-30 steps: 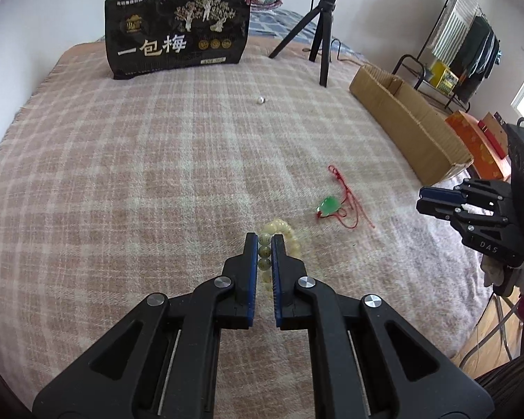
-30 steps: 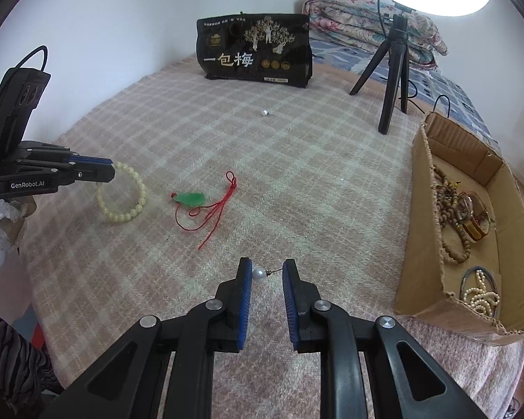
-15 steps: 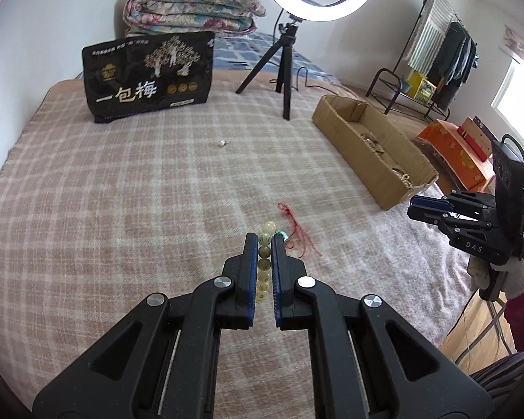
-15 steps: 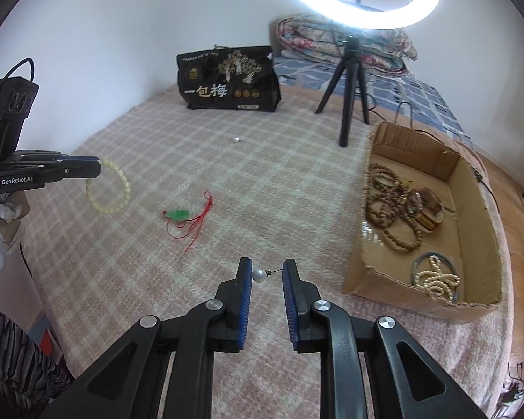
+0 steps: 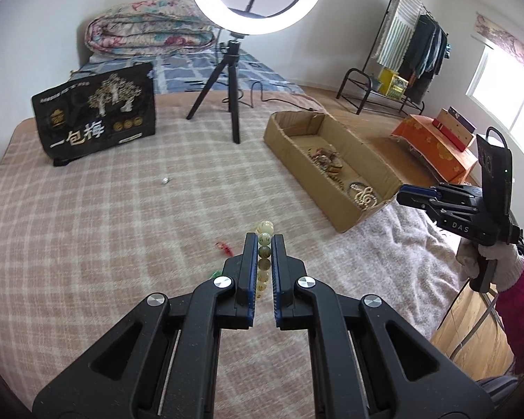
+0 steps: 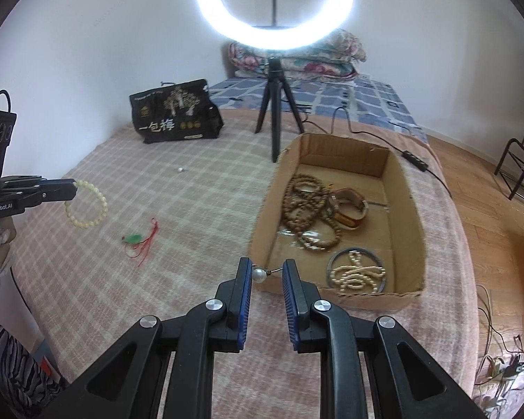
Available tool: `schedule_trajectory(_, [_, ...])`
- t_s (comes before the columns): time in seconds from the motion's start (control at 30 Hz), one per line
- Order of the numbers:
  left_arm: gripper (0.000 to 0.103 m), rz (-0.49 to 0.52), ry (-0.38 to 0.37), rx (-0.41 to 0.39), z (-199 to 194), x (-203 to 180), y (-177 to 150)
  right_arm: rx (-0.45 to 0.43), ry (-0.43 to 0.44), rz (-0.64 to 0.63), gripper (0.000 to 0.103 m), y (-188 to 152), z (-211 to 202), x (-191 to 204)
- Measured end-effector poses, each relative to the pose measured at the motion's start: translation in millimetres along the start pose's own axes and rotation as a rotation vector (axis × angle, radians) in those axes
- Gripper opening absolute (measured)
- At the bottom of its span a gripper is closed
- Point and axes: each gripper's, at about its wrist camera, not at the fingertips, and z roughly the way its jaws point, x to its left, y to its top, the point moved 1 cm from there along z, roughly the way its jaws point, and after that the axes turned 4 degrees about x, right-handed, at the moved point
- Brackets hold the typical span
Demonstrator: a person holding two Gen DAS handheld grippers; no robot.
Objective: Organize jewelry
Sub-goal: 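Lift the bracelet and pearl bead and carry both over the cardboard box, then lower the bracelet and bead into the box and open both tools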
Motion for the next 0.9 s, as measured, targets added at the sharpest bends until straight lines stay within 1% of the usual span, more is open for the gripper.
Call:
schedule_trajectory(0.33, [0.005, 0.056, -0.064, -0.03, 27.2, -45.6, 41.2, -0.017, -0.043, 0.053, 0.016, 11.7, -1.5, -37.3])
schedule_trajectory(0.6, [0.005, 0.095, -0.119, -0.044, 52.8, -82.8, 72.3, -0.022, -0.053, 0.098, 0.016, 23.2, 6.3, -61.6])
schedule_trajectory(0.77, [0.005, 0.11, -0.14, -0.047, 67.4, -99.5, 86.5, -0.012, -0.064, 0.114, 0.017, 25.1, 14.6, -72.7])
schedule_trajectory(0.9, [0.005, 0.128, -0.146, -0.029, 82.6, -109.6, 91.7, -0.006, -0.073, 0.136, 0.017, 24.5, 21.8, -82.8])
